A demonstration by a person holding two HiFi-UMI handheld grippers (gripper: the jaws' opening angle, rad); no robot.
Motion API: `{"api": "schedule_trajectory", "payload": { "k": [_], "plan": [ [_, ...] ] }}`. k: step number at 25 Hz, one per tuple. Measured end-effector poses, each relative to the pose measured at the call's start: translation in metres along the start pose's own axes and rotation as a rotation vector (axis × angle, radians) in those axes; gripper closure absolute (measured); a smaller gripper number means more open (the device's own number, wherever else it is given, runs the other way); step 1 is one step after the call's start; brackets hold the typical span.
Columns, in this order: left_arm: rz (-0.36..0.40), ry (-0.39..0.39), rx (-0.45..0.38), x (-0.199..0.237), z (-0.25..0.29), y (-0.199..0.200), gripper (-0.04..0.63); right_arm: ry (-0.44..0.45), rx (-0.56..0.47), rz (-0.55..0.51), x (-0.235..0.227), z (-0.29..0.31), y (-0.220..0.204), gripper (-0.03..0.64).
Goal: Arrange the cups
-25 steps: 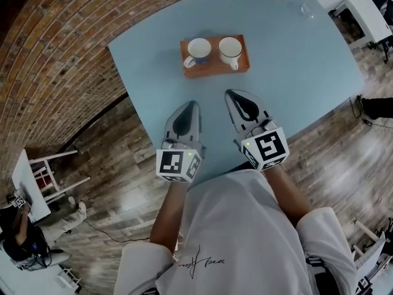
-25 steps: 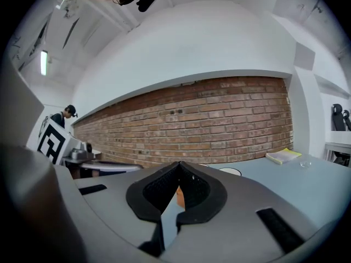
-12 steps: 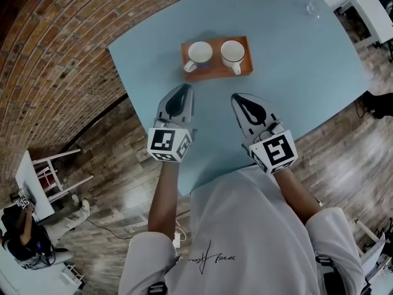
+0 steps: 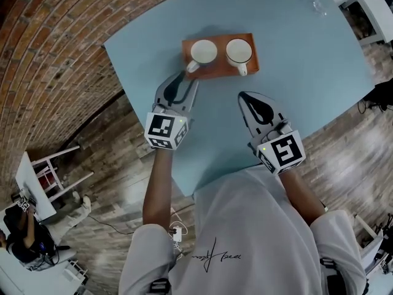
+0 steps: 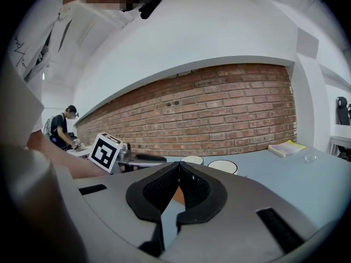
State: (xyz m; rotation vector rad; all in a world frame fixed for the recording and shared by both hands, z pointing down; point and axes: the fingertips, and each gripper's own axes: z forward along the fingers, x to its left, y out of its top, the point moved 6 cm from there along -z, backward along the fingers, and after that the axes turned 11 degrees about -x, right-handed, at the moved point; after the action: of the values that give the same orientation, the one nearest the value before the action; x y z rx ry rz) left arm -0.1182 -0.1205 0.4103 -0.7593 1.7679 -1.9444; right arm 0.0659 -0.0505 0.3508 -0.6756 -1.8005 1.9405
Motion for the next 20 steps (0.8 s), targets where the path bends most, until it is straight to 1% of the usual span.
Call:
{"api": "schedule_trajectory", "payload": {
  "k": [7, 15, 20],
  "plan": [
    [0.072, -0.029, 0.056, 0.014, 0.015, -0.014, 0.448, 0.015, 0.015, 0.022, 0.001, 0.008, -0.005, 0.595],
    [0.035, -0.051, 0.071, 0.022, 0.031, -0.033, 0.437, -0.006, 0.05, 0.027, -0.004, 0.007, -0.013, 0.595],
    [0.042, -0.077, 0.081, 0.022, 0.038, -0.037, 0.439, -0.026, 0.069, 0.042, -0.009, 0.004, -0.019, 0.595]
  ]
}}
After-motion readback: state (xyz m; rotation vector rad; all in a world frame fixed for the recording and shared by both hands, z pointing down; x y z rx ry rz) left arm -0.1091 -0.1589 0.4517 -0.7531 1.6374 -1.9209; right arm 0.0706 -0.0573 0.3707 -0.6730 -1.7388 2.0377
